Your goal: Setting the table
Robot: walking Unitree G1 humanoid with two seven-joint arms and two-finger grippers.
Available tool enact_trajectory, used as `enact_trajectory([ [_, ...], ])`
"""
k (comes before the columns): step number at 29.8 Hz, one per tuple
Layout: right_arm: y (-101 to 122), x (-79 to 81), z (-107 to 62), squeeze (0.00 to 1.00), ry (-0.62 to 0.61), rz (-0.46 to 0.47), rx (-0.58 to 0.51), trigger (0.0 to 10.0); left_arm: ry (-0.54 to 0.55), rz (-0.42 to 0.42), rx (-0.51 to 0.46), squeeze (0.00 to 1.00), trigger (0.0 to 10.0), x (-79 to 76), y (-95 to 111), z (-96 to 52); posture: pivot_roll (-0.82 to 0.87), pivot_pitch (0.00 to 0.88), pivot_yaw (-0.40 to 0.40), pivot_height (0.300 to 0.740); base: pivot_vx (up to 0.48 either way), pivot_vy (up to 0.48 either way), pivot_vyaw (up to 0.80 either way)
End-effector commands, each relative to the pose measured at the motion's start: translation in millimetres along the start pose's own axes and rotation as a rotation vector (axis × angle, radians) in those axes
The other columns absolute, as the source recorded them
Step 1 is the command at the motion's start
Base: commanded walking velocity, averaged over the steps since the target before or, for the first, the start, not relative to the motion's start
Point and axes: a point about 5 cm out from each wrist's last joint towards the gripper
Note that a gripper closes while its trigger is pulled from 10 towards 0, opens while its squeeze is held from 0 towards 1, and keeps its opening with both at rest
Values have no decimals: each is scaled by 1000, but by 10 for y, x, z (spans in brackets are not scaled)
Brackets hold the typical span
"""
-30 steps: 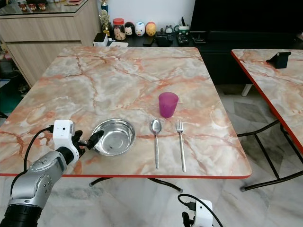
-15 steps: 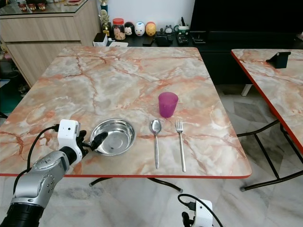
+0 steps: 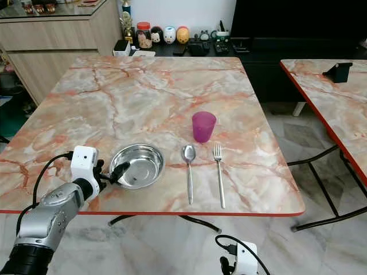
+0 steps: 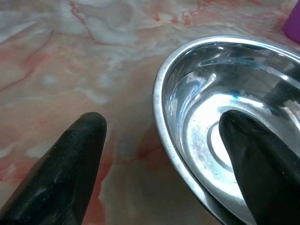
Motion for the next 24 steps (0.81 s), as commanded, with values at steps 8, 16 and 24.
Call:
enact_trajectory([
  [8,0,12,2,0,5,3,6,10000,4,9,6,0,0,-6,22,24,40,0,1,740,0,0,0],
  [16,-1,14,3,0,7,4,7,10000,1,11,6,0,0,-7,20,27,41,0,1,740,0,0,0],
  [24,-1,16,3,0,10,3,7,10000,-3,16,35,0,0,-20,-20,26,41,0,1,740,0,0,0],
])
Point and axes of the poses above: a point about 5 cm out from each wrist's last joint towards the gripper, its own z axis pointing out of the wrist towards the gripper, its own y axis along the axis of the wrist's last joint, x = y × z, and after that the axes turned 13 degrees about -z, right-handed
